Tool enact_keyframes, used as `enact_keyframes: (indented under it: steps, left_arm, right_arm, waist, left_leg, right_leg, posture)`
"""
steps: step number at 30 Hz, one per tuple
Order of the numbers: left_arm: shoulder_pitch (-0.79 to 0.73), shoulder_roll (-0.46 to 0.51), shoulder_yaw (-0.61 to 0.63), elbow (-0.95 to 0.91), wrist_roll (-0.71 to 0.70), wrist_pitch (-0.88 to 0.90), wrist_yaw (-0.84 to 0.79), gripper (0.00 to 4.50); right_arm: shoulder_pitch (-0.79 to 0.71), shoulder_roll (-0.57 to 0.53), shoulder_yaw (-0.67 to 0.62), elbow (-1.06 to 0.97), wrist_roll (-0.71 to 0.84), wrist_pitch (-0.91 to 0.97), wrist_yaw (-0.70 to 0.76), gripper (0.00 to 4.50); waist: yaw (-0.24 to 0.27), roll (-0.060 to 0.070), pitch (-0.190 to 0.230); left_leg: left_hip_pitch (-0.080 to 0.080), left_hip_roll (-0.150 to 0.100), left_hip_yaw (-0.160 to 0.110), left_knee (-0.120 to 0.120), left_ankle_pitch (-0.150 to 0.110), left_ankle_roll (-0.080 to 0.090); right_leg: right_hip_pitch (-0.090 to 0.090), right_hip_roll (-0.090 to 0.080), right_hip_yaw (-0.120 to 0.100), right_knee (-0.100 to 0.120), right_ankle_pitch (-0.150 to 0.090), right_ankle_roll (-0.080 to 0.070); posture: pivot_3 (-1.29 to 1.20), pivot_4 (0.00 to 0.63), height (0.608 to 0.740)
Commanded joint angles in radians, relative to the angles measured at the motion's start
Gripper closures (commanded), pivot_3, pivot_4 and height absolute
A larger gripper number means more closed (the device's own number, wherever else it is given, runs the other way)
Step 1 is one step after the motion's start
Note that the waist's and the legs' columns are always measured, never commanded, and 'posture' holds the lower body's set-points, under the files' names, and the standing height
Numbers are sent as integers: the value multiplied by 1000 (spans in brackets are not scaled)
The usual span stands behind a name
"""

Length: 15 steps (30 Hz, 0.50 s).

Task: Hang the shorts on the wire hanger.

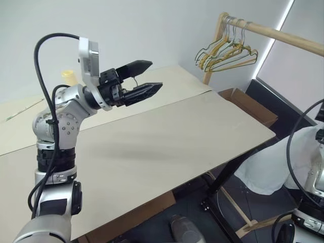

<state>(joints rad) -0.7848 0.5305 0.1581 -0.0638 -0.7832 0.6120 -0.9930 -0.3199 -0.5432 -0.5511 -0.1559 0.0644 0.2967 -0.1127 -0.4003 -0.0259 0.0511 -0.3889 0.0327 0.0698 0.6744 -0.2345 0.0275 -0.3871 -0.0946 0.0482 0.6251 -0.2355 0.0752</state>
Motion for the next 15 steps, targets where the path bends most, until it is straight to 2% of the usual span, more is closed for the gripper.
enact_keyframes:
  steps: [1, 9, 15]
  left_arm:
    - [2, 16, 27, -38, -7, -13, 12, 0]
    - [117, 43, 44, -112, 66, -84, 67, 0]
    - [334, 153, 33, -230, 210, -174, 59, 0]
  right_arm:
    - [-1, -29, 37, -76, 53, -61, 119, 55]
    - [-117, -92, 191, -54, 260, -27, 501, 55]
    - [-273, -100, 380, 108, 331, -47, 851, 55]
  waist:
    - [1, 0, 0]
    - [4, 0, 0]
    - [42, -1, 1]
  left_leg:
    - [0, 0, 0, 0, 0, 0]
    - [1, 1, 0, 0, 0, 0]
    - [2, 1, -1, -2, 0, 0]
  right_leg:
    - [0, 0, 0, 0, 0, 0]
    - [0, 0, 0, 0, 0, 0]
    - [0, 2, 0, 0, 1, -2]
  posture:
    - [-335, 0, 740]
    - [-263, 0, 740]
    - [-131, 0, 740]
